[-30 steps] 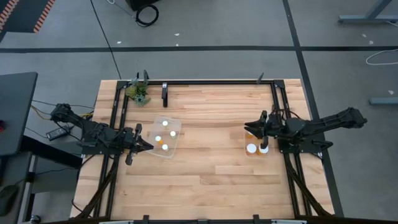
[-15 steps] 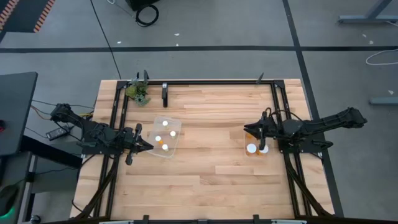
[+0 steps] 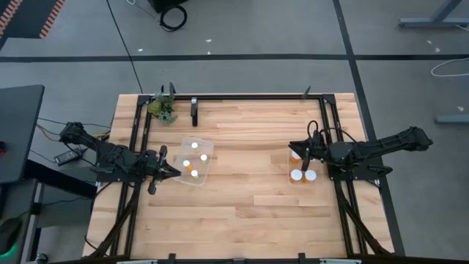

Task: Pick and place medicine bottles into bin by pill shape (circle, oval)
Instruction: Return to Home Position

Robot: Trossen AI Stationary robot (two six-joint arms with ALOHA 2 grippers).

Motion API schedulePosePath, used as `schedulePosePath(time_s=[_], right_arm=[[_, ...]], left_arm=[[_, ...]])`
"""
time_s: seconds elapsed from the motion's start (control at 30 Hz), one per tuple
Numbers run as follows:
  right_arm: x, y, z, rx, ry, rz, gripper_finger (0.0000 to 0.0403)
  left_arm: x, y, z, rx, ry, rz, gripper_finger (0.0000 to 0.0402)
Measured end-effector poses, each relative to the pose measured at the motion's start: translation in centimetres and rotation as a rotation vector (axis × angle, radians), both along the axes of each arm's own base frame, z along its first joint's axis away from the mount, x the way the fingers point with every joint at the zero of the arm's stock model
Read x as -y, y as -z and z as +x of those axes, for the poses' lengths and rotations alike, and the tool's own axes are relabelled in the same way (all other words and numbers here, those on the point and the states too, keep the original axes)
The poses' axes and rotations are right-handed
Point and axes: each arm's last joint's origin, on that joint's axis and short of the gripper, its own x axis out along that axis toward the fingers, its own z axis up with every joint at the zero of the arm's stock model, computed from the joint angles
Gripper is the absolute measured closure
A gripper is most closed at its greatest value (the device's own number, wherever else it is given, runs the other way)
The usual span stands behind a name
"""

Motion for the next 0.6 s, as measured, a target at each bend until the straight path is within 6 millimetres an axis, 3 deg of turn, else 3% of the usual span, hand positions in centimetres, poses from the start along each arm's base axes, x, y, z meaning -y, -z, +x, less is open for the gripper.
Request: schedulePosePath(time_s=[0.6], right_arm=[[0.0, 0.02, 0.0, -0.003, -0.001, -0.001, 0.0327]], left_arm=[[0.0, -0.01, 0.0, 0.001, 0.0, -0.001, 0.0361]])
